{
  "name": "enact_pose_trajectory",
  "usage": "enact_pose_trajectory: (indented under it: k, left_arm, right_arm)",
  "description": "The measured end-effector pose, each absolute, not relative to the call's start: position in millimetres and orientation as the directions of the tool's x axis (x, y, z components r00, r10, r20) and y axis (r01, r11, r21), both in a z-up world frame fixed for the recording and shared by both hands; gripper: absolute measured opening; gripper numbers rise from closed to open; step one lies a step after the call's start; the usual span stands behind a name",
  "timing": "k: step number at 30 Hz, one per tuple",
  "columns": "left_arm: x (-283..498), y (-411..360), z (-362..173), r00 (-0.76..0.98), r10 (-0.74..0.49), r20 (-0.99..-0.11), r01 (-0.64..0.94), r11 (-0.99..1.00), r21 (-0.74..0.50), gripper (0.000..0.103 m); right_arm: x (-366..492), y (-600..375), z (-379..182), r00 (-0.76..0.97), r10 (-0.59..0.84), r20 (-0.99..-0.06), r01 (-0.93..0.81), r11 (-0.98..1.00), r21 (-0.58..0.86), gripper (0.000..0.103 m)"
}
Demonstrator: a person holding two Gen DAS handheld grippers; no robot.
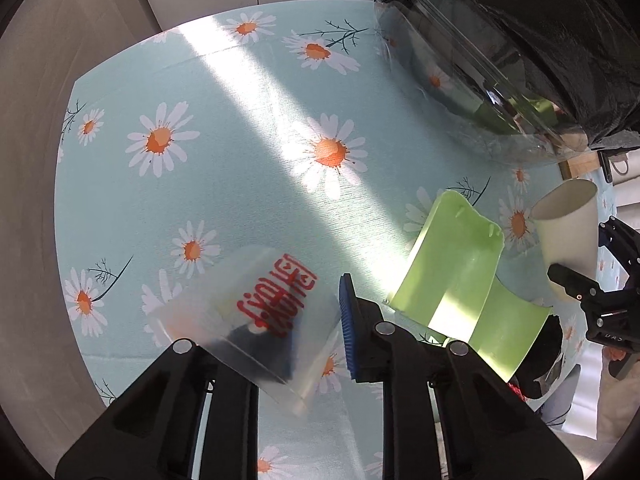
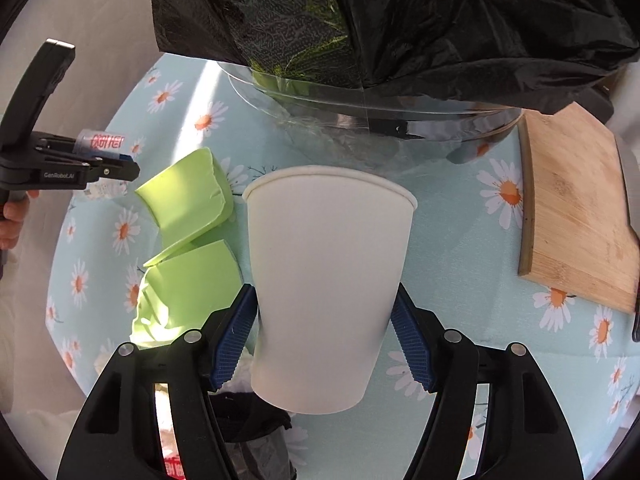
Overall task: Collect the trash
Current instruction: 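Close the right tool on the paper cup while the left tool closes on the clear container, then lift and carry both held items over the black-bagged bowl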
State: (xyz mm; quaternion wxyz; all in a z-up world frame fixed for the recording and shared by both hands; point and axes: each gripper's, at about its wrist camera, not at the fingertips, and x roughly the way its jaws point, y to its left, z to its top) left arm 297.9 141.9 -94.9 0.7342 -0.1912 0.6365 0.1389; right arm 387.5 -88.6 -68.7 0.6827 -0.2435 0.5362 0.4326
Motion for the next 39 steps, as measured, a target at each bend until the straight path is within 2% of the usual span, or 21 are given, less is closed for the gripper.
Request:
enact_pose_trajectory:
  k: [5,16,22,39]
  left_arm:
    - [280,132,-87,0.137,-0.034,-0.990,-0.459,0.884,-0.093,0.010]
    - [245,101,-47,0.157,0.025,-0.987,-0.428,0.903,-0.045,0.009]
    - [249,92,-18,0.234,0.071,-0.970,-0.402,0.915,-0.030,0.009]
    - [273,49,92,0.413,0.223,-0.883,-0.288,0.952,0.106,0.009]
  right_arm:
    - [384,-118,-60,0.067,0.350,-0.934,-0.841,0.524,0.135,0.063]
    - [371,-151,-44,0.126,0.393,-0.911,-0.815,0.564,0.130,0.063]
    - [371,-169,-25,0.171,0.425,-0.889,-0.796,0.591,0.129,0.063]
    - [390,-207,96,0.348,0.565,-0.748,-0.794,0.602,0.086,0.063]
